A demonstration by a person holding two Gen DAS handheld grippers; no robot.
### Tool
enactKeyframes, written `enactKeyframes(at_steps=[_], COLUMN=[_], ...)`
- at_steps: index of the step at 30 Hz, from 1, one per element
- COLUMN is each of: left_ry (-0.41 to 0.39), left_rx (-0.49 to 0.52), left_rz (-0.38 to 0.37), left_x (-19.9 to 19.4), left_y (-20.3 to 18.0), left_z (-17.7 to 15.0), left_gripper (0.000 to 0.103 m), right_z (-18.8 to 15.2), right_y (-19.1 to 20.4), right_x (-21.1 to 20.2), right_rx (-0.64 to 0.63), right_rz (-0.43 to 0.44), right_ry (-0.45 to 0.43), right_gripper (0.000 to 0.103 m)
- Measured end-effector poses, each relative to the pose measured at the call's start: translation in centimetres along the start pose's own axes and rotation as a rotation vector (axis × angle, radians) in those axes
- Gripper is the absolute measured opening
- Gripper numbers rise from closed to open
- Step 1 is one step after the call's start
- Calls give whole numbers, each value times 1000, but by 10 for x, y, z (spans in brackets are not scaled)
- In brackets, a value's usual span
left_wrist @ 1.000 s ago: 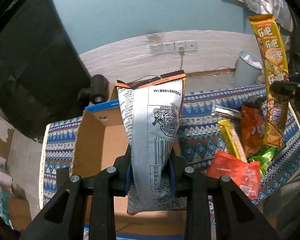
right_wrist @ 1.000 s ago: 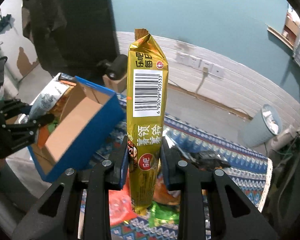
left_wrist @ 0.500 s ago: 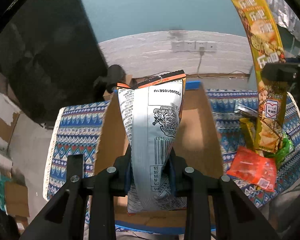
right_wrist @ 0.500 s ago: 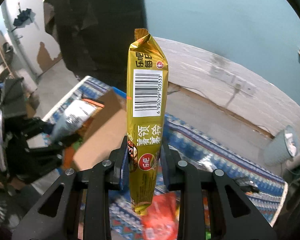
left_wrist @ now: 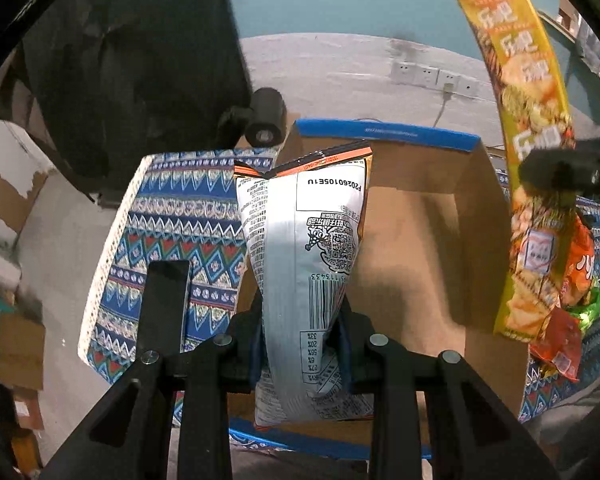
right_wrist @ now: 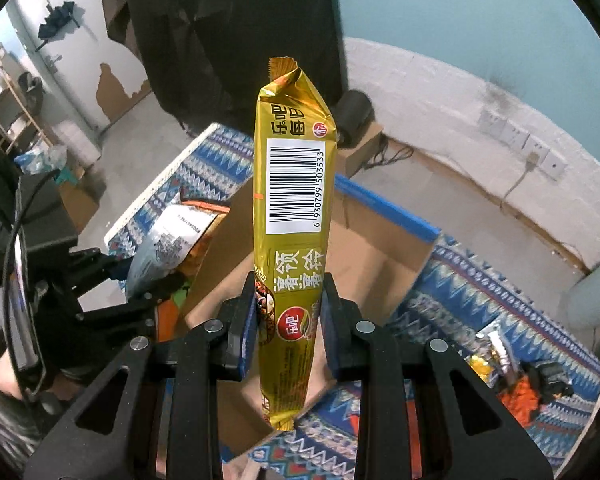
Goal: Organize snacks
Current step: 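Carry both snacks over the cardboard box and open both tools to drop them, then move both tools back over the snack pile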
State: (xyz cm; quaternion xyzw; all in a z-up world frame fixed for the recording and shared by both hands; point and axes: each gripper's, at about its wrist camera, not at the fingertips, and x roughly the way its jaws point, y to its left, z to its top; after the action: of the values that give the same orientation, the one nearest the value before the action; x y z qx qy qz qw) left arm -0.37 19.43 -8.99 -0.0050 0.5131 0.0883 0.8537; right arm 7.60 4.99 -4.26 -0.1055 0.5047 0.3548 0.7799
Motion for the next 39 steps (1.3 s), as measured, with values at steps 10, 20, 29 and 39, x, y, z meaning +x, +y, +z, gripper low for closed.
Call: enactKeyframes(at_steps=[10,20,29,39], left_ry=[64,41,48,49], left_rx=[-64,-31,13,139], left_rz=[-11,-29,-102,-139], left_x=[14,1,-15,-30], left_y=[5,-19,-61,-128], left_z=[-4,5,17,17], left_gripper=[49,62,65,73], right_z=[-6,-23,-48,-89], right_y=[-2,-27,-66,-108], right_x=[10,-9,-37,-67], right_rx=[14,46,102,161], right_rz=[-31,-89,-146,-214], right_ry=[40,23,11,16], right_gripper=[38,60,71,75])
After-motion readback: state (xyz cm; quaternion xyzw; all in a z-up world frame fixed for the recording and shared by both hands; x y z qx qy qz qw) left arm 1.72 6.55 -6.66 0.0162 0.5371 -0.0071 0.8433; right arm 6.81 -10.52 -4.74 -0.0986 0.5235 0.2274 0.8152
